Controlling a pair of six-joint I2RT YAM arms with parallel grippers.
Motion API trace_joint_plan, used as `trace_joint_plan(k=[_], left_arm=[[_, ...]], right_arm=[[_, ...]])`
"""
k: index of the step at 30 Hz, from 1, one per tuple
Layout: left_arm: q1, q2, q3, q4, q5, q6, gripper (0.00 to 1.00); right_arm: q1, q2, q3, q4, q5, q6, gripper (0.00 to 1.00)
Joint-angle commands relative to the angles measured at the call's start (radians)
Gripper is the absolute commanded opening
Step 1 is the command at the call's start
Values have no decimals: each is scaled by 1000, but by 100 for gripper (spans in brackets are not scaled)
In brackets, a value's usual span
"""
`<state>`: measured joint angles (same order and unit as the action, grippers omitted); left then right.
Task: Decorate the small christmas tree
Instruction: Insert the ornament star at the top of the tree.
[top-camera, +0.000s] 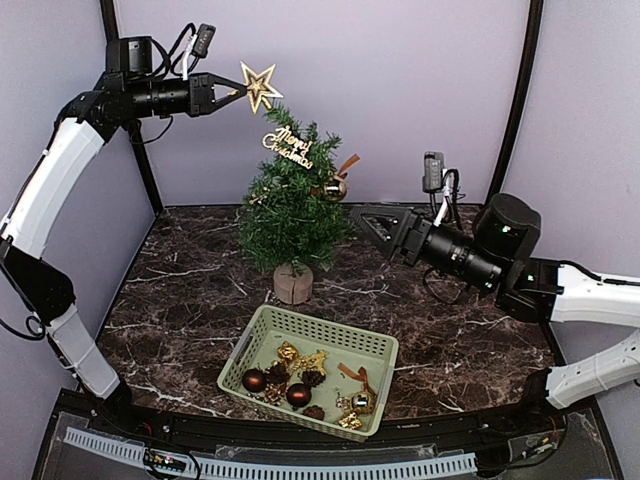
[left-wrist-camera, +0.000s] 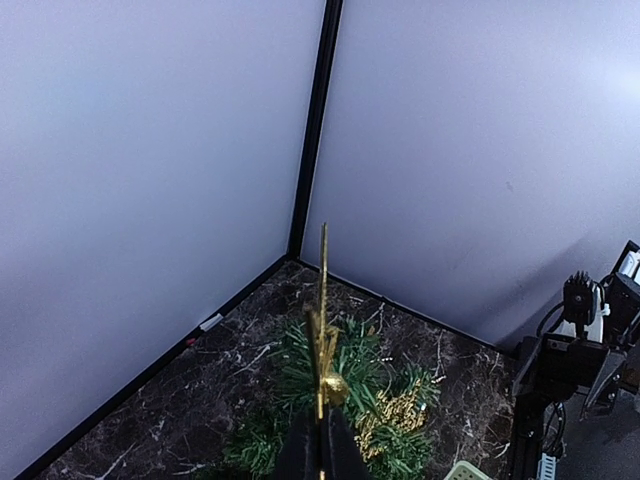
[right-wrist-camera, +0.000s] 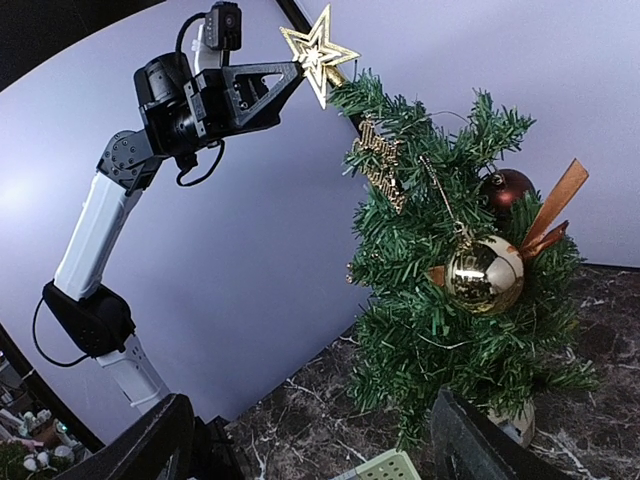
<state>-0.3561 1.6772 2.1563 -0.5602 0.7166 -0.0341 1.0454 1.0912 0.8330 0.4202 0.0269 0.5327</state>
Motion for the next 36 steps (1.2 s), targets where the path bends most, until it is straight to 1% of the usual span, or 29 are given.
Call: trace_joint_plan(k=[1,4,9,12,15,16,19,20,23,24,25,26,27,29,30,31,32,33,34,36], left_arm=[[3,-2,9,-47,14,18,0],[3,-10,2,-31,13,10,0],[3,-37,-36,33,17,-20,7],[3,-45,-51,66,23,-30,8],[3,-47,-53,73,16,-36,18],[3,-50,-53,74,13,-37,23],[3,-59,-69,74,-10,-36,29],[3,-68,-75,73,-27,-35,33],[3,-93,-120,81,-56,-30,40],[3,-112,-149,91,-65,-30,45],[3,-123,-165,98,-69,-30,47],[3,-150,-207,118,-82,-33,53],[3,-165,-232,129,-91,-34,55],[3,-220,-316,183,-129,-37,65],[3,-259,-379,197,-154,-40,67],[4,-279,-410,215,-165,-41,70],[4,-310,-462,221,-186,-44,71],[5,-334,-488,226,-195,-46,73],[6,-345,-536,227,-215,-49,73],[7,-369,-607,230,-252,-57,74]], right_arm=[[7,7,12,34,-7,-2,83],[6,12,14,38,-10,0,83],[6,21,14,42,-14,4,83],[6,23,15,44,-19,6,83],[6,24,16,43,-22,7,83],[6,24,15,44,-22,9,83],[6,18,12,45,-20,11,83],[7,17,10,44,-18,10,83],[7,15,8,44,-12,10,83],[6,15,8,40,-9,9,83],[7,12,9,36,-4,6,83],[7,10,13,26,5,3,83],[7,7,18,12,21,-2,84],[6,1,35,-42,61,-11,86],[5,0,46,-71,83,-20,87],[6,-2,55,-100,104,-29,88],[7,-2,67,-129,127,-39,91],[7,1,82,-179,167,-46,96],[5,7,102,-231,202,-54,98],[-8,40,155,-347,277,-52,99]])
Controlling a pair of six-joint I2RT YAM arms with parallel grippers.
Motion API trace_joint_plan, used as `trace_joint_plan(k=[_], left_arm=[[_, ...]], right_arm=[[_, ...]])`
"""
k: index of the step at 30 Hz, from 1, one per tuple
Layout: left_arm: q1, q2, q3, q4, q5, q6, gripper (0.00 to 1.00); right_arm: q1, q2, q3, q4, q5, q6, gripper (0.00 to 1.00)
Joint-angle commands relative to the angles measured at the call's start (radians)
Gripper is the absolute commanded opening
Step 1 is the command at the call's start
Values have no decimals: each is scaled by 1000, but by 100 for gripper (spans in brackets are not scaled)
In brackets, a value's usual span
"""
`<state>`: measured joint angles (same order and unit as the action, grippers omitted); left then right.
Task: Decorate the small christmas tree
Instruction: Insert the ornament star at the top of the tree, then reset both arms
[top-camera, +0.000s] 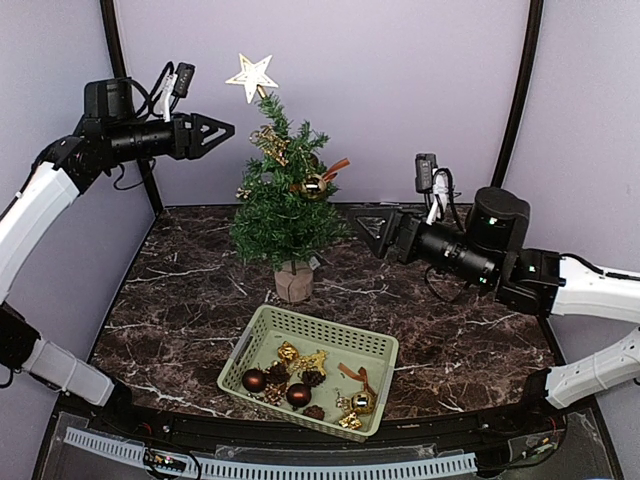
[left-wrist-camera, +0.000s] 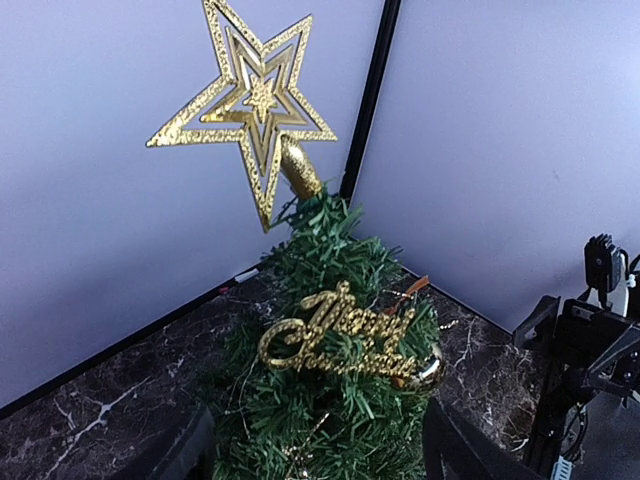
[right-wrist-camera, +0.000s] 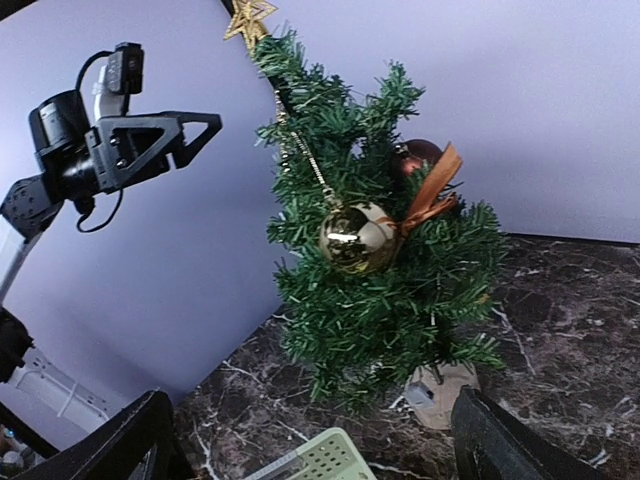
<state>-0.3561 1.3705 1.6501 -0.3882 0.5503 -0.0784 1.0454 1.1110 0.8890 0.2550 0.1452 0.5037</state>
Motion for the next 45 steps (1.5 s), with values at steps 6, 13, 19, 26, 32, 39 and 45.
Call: trace_joint_plan(k=[6,13,19,26,32,39,45], left_arm=[[45,-122,-366,186,-174,-68,76],[200,-128,-702,420,-205,-146,76],[405,-188,-932,643,-201,-191,77],[566,-267,-1180,917,-285,-235,79],[582,-320,-1398,1117,-443,-151,82],[580,-288,-1488,1242,-483,-51,87],[580,-247,-1482,1260,-475,-46,89]], right_arm=[[-193,111,139,-348,137,51,99],[-429,217,34,-248,35,11,99],[-646,228,-86,-92,-37,-56,99],[-870,156,-226,14,-80,-115,99],[-998,11,-396,155,-61,-174,99],[-1027,-83,-593,384,94,-270,99],[-1029,-112,-681,472,226,-306,99]])
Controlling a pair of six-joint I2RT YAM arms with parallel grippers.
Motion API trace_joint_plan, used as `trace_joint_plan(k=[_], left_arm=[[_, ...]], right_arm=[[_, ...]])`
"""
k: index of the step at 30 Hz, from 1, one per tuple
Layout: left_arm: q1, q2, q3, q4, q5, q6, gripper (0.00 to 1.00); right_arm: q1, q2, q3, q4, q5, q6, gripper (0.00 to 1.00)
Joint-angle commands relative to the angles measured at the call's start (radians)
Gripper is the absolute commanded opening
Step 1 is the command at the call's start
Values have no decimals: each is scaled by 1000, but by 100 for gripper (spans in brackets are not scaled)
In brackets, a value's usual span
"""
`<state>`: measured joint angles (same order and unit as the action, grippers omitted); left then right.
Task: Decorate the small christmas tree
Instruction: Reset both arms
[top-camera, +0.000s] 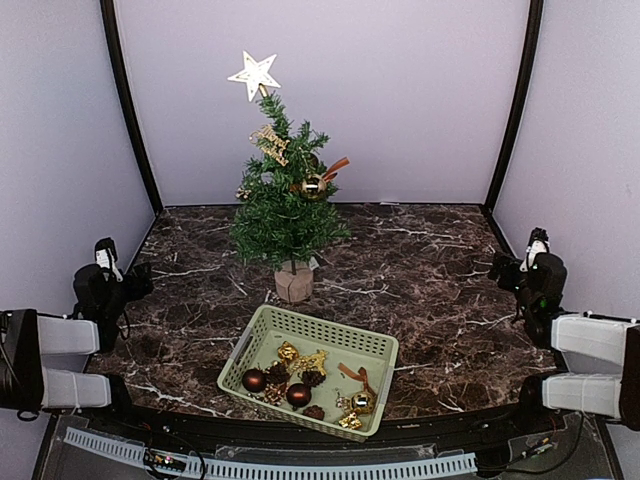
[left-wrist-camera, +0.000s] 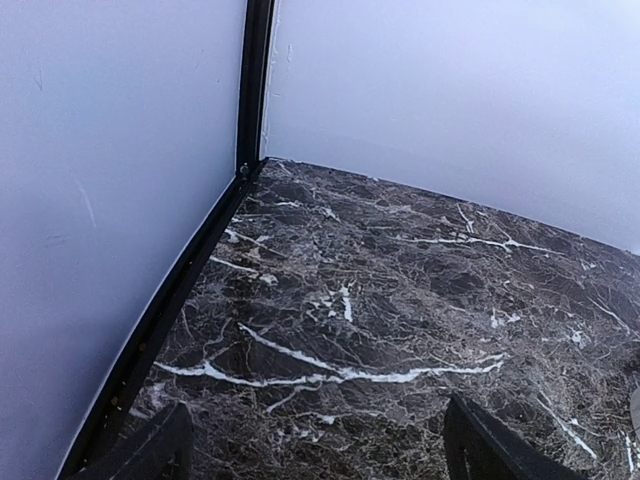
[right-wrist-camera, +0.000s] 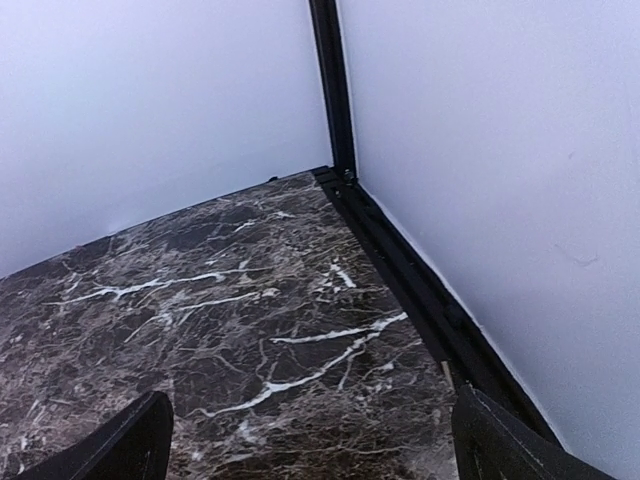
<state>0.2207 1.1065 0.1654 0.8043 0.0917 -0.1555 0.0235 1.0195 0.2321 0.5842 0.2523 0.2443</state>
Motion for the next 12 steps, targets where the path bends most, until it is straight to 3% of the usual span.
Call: trace_joint_plan(k=[1,12], left_arm=[[3,20,4,68,-13,33,90],[3,38,10,81,47,42,91]], right_arm=[[-7,-17,-30,157,123,-50,99],[-7,51,-10,160,96,-44,99]])
